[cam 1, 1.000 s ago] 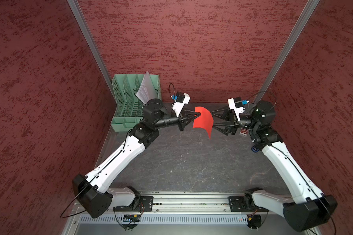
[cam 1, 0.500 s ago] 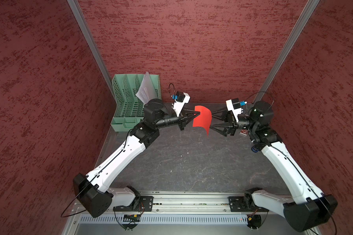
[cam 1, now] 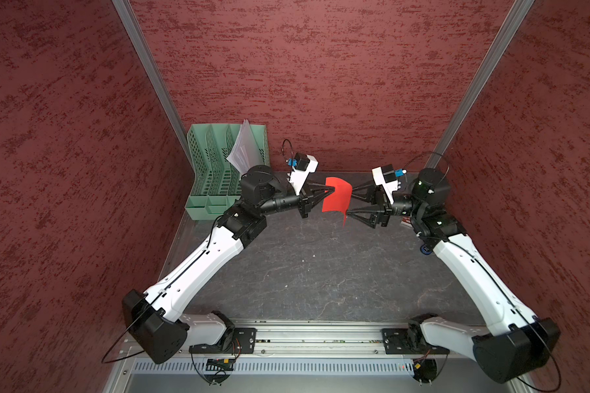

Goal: Fold the square paper along the opposite sides
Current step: Fold the paper.

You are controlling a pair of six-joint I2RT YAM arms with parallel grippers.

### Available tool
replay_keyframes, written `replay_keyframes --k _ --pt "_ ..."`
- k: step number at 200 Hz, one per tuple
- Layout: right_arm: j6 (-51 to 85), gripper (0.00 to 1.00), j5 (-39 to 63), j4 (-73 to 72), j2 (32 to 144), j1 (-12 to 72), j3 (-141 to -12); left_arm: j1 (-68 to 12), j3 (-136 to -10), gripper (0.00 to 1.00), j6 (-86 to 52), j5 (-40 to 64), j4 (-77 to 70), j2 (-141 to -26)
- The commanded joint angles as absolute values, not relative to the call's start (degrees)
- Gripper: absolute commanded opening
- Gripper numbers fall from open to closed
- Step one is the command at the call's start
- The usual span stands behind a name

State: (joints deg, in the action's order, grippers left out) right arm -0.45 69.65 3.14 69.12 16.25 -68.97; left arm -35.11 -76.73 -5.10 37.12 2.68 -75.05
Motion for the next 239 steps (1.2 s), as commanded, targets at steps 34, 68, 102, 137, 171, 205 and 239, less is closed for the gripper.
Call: replay_keyframes --k 34,68,102,137,171,205,239 --pt "-1.8 0.74 68.5 3.7 70.4 17.9 -72.4 -36.3 -77.7 0.00 -5.1 37.3 1.6 -75.9" --pt "-2.6 0.74 68.1 4.7 70.9 18.4 -72.7 -36.5 -77.6 0.00 -5.7 37.7 0.8 -76.5" --pt "-3.1 0.73 67.6 5.0 71.0 18.6 -72.7 -36.7 -77.4 0.00 -6.4 37.9 -0.1 -76.7" --pt "-3.2 0.67 67.1 4.7 71.1 18.7 -72.7 -36.8 -77.2 0.00 -6.8 38.3 -0.8 -76.7" --pt "-1.9 0.62 66.6 2.7 71.2 18.8 -72.2 -36.9 -76.7 0.00 -7.4 38.6 -1.6 -76.8" --pt "-0.7 0.58 66.4 0.7 71.3 19.0 -72.0 -37.0 -76.4 0.00 -7.8 38.9 -2.2 -77.1" --pt "0.7 0.55 66.5 -1.5 71.5 19.0 -72.0 -37.2 -76.0 0.00 -8.0 38.9 -2.5 -77.1"
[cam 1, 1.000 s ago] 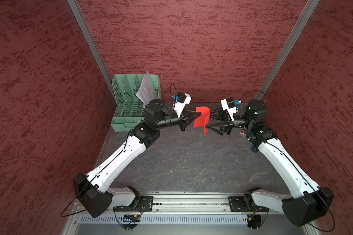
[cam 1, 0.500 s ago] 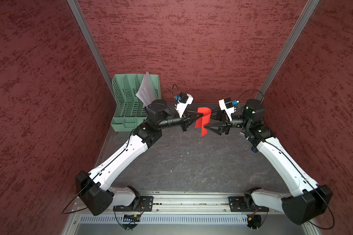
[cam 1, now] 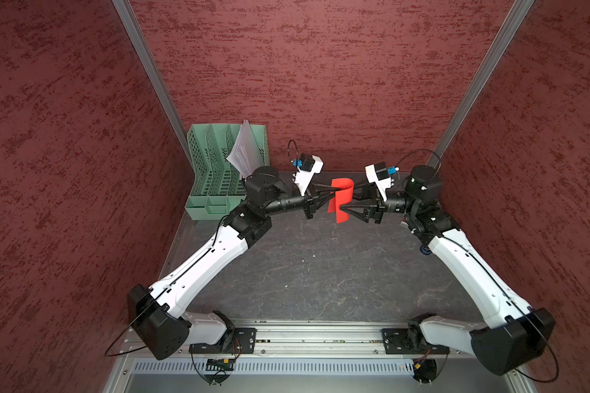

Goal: Fold the square paper along the opposite sides
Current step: Fold the paper.

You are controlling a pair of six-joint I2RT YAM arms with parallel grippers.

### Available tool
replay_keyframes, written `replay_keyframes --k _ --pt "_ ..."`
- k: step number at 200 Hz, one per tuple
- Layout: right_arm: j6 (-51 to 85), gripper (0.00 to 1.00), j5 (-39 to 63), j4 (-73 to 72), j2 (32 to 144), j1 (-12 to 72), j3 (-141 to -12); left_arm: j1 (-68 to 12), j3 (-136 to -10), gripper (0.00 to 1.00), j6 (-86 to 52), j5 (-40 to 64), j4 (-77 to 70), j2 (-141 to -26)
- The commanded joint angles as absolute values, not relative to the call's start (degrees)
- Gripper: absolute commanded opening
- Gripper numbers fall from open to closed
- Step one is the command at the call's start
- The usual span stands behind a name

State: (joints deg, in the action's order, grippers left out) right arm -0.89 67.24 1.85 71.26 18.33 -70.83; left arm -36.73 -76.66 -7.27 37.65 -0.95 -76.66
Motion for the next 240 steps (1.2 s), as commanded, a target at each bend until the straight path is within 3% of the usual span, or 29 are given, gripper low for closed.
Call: replay_keyframes --k 1,240 --pt "0.8 0.55 66.5 -1.6 71.5 19.0 -72.0 -37.2 -76.0 0.00 -8.0 38.9 -2.5 -77.1" --pt "0.6 0.42 66.4 -1.6 72.9 20.3 -72.2 -37.2 -76.3 0.00 -7.6 39.1 -2.1 -77.2"
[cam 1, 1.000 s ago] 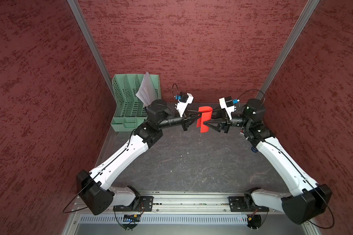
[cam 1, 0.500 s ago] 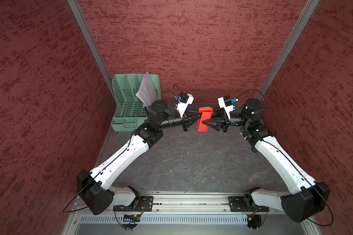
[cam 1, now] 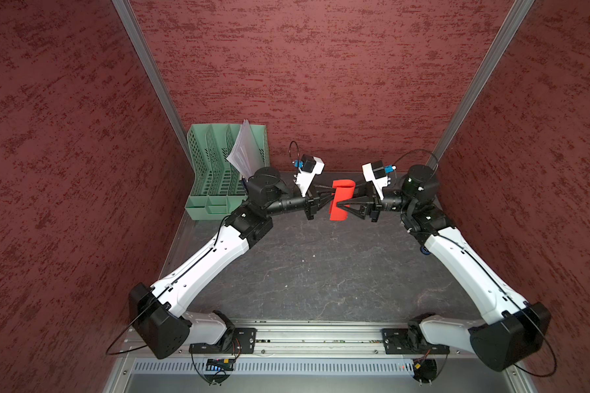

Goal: Fold the square paper along the opposite sides
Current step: Fold the paper.

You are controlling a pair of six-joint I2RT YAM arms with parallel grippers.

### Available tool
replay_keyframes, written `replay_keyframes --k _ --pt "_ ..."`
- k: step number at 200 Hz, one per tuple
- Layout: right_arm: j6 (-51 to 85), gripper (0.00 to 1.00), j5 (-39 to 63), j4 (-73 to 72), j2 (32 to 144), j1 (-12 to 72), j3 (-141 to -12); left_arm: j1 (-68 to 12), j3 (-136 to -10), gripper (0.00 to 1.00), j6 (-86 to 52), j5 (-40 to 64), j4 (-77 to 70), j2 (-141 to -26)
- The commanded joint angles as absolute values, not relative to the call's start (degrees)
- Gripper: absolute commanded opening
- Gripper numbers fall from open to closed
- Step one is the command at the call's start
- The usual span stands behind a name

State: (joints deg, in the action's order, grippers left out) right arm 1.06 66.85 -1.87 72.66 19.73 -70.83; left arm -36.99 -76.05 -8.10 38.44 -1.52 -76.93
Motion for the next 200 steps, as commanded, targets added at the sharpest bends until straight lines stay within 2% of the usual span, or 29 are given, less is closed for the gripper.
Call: replay_keyframes --k 1,200 --pt "0.6 0.42 66.4 -1.7 72.9 20.4 -72.2 -37.2 -76.3 0.00 -7.6 39.1 -2.2 -77.2" --pt "0.3 0.28 66.5 -1.5 73.5 20.6 -72.4 -37.2 -77.0 0.00 -7.2 39.6 -1.7 -78.3"
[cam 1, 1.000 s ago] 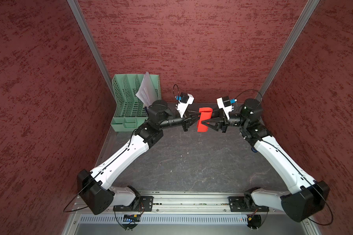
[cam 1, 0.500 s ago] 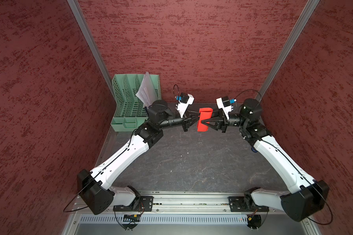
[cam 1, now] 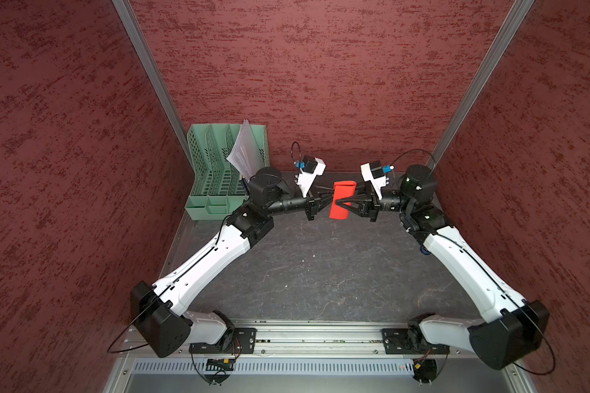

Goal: Fold the square paper along the opposite sides
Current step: Fold the paper.

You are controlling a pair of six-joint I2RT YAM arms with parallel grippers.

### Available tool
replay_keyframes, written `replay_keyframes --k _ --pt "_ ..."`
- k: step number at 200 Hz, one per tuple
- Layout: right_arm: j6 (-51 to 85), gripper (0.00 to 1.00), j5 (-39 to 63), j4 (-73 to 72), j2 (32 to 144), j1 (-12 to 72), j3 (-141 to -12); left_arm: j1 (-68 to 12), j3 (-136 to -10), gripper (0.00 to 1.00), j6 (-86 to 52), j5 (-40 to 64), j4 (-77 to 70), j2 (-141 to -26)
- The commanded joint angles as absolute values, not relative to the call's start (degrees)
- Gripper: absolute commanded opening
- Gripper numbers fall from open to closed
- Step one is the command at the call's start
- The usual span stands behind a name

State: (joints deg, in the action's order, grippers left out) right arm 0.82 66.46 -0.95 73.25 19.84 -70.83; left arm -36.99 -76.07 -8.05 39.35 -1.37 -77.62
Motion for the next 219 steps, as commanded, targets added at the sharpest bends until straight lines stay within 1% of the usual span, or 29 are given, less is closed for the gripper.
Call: replay_keyframes --k 1,44,76,95,145,191,219 --pt "0.3 0.28 66.5 -1.5 73.5 20.6 -72.5 -37.2 -77.0 0.00 -7.2 39.6 -1.7 -78.3" --pt "0.3 0.23 66.6 -1.5 73.5 20.7 -72.3 -37.2 -76.9 0.00 -7.2 39.5 -1.6 -78.2" --pt "0.4 0.13 66.6 -1.5 73.5 20.7 -72.3 -37.2 -77.0 0.00 -7.0 39.4 -1.6 -78.1" --pt "0.3 0.10 66.6 -1.6 73.5 20.7 -72.2 -37.3 -76.9 0.00 -7.0 39.2 -1.4 -78.0" --pt "0.5 0.10 66.8 -1.6 73.6 20.8 -72.2 -37.1 -77.6 0.00 -6.4 38.9 -0.9 -78.2" --pt "0.2 0.18 66.8 -1.1 73.4 21.0 -72.2 -37.1 -78.5 0.00 -5.5 38.9 0.6 -78.4" --pt "0.2 0.19 66.7 -1.0 73.5 21.1 -72.2 -37.1 -78.6 0.00 -5.4 38.9 0.8 -78.4"
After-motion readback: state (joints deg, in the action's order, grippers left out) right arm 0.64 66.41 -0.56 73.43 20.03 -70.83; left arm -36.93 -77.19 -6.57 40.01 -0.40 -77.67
